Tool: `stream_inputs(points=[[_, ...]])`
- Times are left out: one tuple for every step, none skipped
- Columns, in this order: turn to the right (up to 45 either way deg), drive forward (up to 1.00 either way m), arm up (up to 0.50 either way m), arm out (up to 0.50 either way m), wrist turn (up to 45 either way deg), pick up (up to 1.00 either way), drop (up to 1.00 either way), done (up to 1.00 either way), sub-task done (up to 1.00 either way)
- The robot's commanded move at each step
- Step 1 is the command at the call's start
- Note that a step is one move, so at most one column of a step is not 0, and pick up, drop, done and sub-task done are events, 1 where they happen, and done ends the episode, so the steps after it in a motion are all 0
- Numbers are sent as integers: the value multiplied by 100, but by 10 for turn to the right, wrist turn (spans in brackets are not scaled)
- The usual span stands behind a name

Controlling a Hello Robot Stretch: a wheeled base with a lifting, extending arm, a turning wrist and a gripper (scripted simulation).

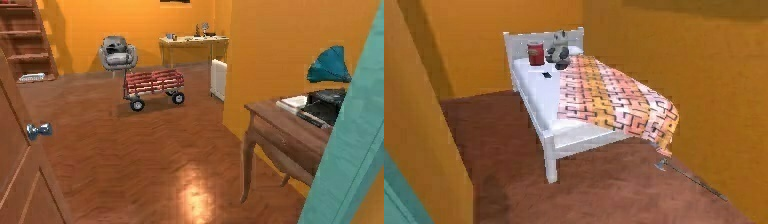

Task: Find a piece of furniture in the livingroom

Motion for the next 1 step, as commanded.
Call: stream_inputs(points=[[0, 40, 0, 0, 0, 0, 0, 0, 0]])
